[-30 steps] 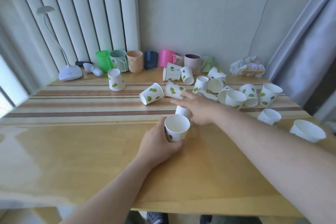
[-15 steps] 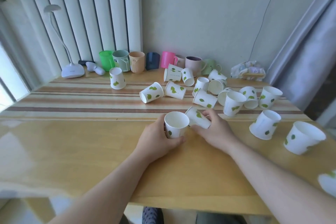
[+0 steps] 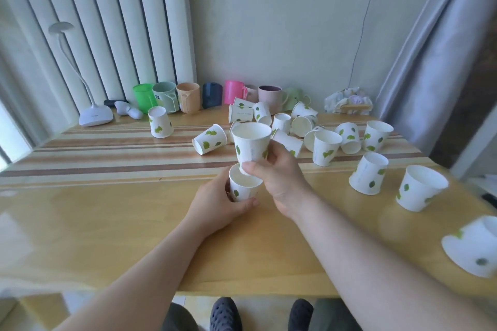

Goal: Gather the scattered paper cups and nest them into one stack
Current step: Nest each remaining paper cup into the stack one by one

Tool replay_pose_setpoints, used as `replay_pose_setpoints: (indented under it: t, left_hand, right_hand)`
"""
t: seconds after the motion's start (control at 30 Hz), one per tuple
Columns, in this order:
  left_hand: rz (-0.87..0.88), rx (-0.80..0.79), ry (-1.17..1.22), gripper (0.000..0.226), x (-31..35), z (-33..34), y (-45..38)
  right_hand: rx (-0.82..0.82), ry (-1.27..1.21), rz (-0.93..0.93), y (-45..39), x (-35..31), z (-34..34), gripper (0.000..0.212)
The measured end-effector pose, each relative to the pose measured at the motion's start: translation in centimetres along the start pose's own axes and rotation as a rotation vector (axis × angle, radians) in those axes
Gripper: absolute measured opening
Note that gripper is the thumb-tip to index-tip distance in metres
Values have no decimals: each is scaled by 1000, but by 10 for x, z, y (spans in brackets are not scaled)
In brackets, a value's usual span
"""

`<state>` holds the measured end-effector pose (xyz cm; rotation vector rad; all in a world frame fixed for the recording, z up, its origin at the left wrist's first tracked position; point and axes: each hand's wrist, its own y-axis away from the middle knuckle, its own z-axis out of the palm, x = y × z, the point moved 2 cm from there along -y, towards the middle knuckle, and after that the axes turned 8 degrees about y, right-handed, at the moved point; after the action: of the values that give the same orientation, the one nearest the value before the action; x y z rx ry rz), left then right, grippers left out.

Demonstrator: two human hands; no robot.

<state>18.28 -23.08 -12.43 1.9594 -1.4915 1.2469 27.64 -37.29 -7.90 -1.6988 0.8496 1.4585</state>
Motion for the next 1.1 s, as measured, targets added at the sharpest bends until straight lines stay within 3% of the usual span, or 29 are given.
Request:
replay_pose_setpoints:
  t: [0.23, 0.33, 0.4, 0.53, 0.63, 0.8, 0.9, 1.0, 1.1]
  left_hand:
    - [15, -5, -6, 57, 4, 0, 3]
    - [11, -3, 11, 62, 3, 0, 3]
    - [0, -2, 22, 69, 1, 0, 3]
    - [-41, -54, -39, 78, 11, 8, -5]
    - [6, -254, -7, 80, 44, 47, -12]
    - [73, -409, 67, 70, 100, 140, -7]
    - [95, -455, 108, 70, 120, 177, -5]
    - [122, -466, 130, 79, 132, 199, 0]
    - [118, -441, 129, 78, 134, 206, 2]
  right_hand:
    - [-107, 121, 60, 19, 34, -4, 66]
    - [-169, 305, 44, 31, 33, -23, 85]
    - [-180, 414, 72, 42, 34, -48, 86]
    - [-69, 550, 121, 64, 38, -110, 65]
    - [29, 548, 143, 81, 30, -142, 55]
    - [272, 702, 34, 112, -8, -198, 42]
    - [438, 954, -68, 142, -41, -243, 35]
    - [424, 1363, 175, 165, -52, -292, 48]
    - [196, 1405, 516, 186, -37, -315, 75]
